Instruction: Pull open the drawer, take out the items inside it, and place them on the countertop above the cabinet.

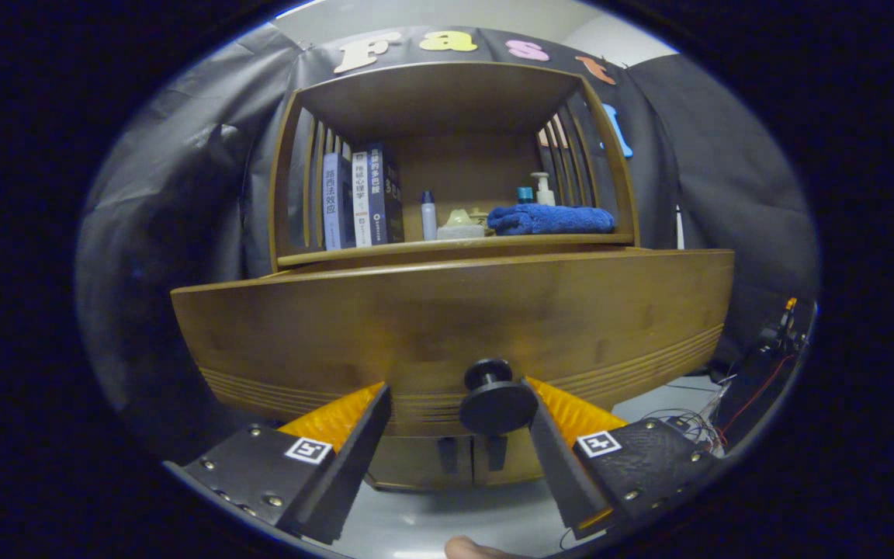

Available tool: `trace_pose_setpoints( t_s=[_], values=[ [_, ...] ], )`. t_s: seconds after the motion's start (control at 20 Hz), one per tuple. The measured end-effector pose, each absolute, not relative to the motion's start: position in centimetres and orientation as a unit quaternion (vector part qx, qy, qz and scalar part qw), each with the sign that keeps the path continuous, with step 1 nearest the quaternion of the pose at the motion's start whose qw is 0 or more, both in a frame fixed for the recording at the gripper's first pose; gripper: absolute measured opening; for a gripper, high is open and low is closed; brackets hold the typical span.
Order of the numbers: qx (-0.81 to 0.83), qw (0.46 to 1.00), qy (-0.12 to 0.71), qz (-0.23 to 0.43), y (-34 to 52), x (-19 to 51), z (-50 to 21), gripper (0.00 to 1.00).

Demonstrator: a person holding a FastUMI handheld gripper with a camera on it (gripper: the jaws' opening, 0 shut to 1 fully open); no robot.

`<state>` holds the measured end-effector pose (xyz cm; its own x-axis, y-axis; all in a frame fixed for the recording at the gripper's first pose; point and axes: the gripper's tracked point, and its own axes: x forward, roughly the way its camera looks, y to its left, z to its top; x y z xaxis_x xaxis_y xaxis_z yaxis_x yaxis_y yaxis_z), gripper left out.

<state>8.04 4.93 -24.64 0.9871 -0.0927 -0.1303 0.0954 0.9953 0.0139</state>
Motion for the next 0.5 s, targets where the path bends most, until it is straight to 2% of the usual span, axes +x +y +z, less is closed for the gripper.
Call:
trace_pose_setpoints(
  t_s=[0.3,0.5],
  values=[
    [-0.005,0.998,0.009,-0.062,5.6,12.8,-23.8,0.99],
    [-0.002,0.998,0.011,-0.063,5.6,15.3,-24.2,0.99]
  ],
)
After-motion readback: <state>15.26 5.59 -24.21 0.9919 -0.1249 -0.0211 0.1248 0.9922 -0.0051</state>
